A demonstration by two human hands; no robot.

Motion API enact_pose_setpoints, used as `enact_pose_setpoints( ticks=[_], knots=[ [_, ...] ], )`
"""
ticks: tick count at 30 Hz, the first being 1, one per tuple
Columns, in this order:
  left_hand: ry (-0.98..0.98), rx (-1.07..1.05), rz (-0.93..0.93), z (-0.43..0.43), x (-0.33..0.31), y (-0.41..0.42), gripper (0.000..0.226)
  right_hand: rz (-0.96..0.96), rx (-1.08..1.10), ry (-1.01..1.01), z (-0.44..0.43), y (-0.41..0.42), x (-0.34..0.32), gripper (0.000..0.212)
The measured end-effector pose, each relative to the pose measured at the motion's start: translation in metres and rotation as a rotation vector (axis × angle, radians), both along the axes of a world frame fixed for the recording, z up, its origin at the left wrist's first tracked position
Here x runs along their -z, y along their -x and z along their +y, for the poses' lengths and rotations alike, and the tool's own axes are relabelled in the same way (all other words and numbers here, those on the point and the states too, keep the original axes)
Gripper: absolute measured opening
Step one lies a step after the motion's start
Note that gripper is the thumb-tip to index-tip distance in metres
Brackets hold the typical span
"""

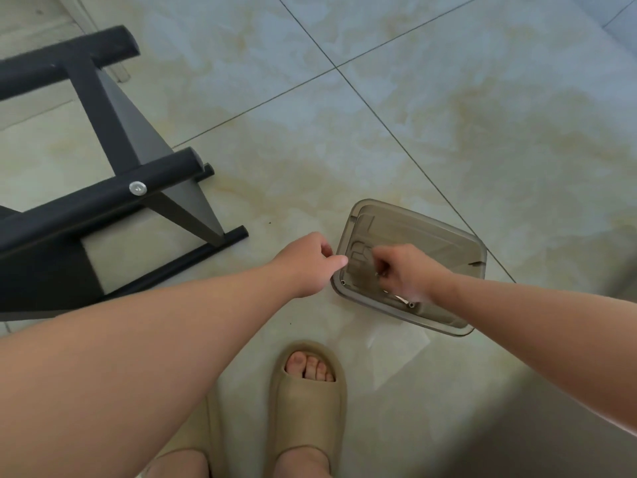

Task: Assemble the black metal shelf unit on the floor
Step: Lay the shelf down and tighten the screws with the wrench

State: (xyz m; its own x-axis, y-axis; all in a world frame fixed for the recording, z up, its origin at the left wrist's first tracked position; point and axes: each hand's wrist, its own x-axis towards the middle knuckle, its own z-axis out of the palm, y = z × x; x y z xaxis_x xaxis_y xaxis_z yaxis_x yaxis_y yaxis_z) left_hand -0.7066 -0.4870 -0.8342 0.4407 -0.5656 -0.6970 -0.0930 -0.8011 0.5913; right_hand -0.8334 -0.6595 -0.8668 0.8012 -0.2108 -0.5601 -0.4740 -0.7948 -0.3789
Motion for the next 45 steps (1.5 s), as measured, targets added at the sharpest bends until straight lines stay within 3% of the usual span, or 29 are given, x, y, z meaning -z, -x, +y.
enact_pose_setpoints(
  ticks=[6,12,17,21,25,29,32,35,37,38,41,45],
  knots=[
    [-0.029,0.03,-0.035,0.012,-0.053,-0.021,0.022,-0.131,0.067,-0.071,0.014,-0.008,-0.068,0.02],
    [-0.02,-0.252,0.147,0.038,-0.124,-0.041,0.037,-0.424,0.255,-0.144,0.046,-0.033,-0.161,0.017],
    [0.215,-0.622,0.431,0.072,-0.185,-0.057,0.055,-0.63,0.278,-0.288,0.095,-0.065,-0.236,0.015],
    [0.408,-0.739,0.613,0.098,-0.221,-0.065,0.063,-0.702,0.222,-0.299,0.137,-0.093,-0.267,0.013],
    [0.477,-0.89,0.674,0.121,-0.233,-0.07,0.054,-0.734,0.219,-0.303,0.173,-0.117,-0.268,0.008],
    [0.428,-1.022,0.554,0.142,-0.224,-0.084,0.043,-0.742,0.246,-0.198,0.186,-0.135,-0.253,0.009],
    [0.4,-1.017,0.418,0.155,-0.22,-0.098,0.029,-0.58,0.127,-0.065,0.183,-0.146,-0.237,0.021],
    [0.267,-0.869,-0.04,0.166,-0.21,-0.113,0.014,-0.365,-0.041,0.09,0.178,-0.156,-0.223,0.047],
    [0.138,-0.645,-0.366,0.171,-0.198,-0.12,0.018,-0.268,-0.058,0.097,0.173,-0.164,-0.216,0.056],
    [0.101,-0.568,-0.419,0.172,-0.192,-0.123,0.026,-0.236,-0.052,0.075,0.171,-0.167,-0.212,0.055],
    [0.026,-0.432,-0.392,0.168,-0.174,-0.131,0.041,-0.22,-0.039,0.005,0.164,-0.176,-0.204,0.041],
    [0.068,-0.305,-0.335,0.151,-0.157,-0.13,0.05,-0.275,-0.051,0.012,0.161,-0.18,-0.195,0.031]
  ],
)
